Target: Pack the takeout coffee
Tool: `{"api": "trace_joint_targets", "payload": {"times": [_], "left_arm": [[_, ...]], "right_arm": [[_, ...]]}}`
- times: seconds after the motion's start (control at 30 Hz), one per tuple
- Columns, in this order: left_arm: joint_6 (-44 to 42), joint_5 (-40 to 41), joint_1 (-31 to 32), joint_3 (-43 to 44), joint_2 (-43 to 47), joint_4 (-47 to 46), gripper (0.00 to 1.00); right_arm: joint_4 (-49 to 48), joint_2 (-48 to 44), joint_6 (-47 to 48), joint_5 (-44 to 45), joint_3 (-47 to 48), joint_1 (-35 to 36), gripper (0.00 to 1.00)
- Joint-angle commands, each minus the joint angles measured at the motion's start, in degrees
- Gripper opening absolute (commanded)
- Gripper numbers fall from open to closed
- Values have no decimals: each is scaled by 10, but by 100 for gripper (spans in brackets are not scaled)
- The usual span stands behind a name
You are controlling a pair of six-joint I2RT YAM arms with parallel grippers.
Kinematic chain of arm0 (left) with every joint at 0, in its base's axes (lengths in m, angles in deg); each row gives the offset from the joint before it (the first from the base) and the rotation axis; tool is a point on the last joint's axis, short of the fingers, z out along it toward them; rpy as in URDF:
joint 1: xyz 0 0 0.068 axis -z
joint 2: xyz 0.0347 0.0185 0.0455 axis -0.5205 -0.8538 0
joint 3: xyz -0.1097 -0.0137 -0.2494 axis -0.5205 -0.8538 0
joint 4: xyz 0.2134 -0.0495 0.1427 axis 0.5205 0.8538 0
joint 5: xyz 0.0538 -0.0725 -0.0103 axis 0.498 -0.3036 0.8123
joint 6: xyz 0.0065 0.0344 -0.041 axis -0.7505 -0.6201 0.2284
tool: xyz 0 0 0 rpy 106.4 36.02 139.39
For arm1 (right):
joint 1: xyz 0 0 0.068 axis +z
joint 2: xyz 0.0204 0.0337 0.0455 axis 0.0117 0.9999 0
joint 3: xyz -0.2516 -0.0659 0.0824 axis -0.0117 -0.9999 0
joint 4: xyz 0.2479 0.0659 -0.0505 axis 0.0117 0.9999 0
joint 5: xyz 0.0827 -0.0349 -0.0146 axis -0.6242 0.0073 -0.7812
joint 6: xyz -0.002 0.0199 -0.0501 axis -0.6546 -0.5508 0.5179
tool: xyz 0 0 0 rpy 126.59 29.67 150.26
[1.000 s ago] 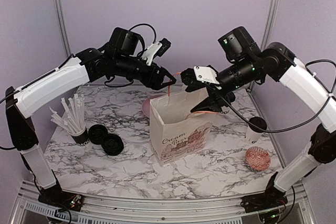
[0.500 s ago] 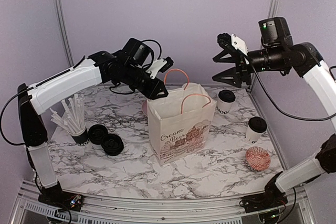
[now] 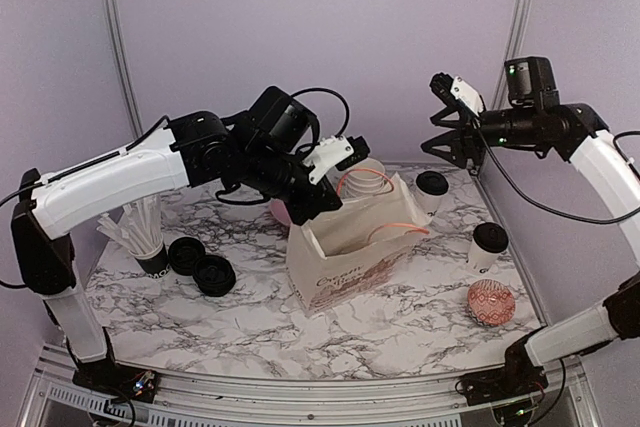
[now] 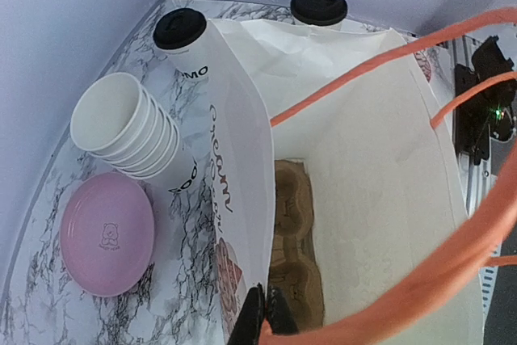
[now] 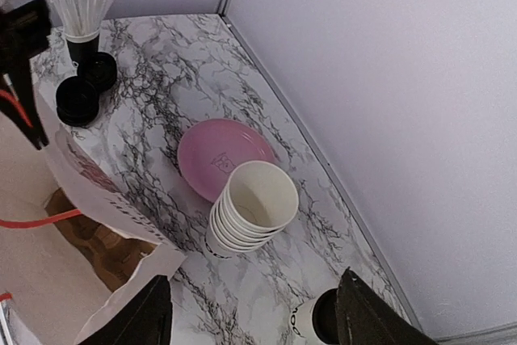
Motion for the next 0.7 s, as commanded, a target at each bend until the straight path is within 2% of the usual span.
{"api": "trace_joint_targets", "payload": {"times": [0.0,0.2,0.4,0.67], "left_arm": [[-55,111,70,-40,49,9,0],[-46,147,153,-83,77,3,0],[-31,151,215,-117,84,-8,0],[-42,165,251,-133,107,-19,0]], "right_arm": [[-68,-10,-44,59,-43,-40,68],[-83,7,-73,85,-100,-91,77],[-93,4,-76,109,-140,-108,94],[-70,-6,-74,105,-166,-108,95]]}}
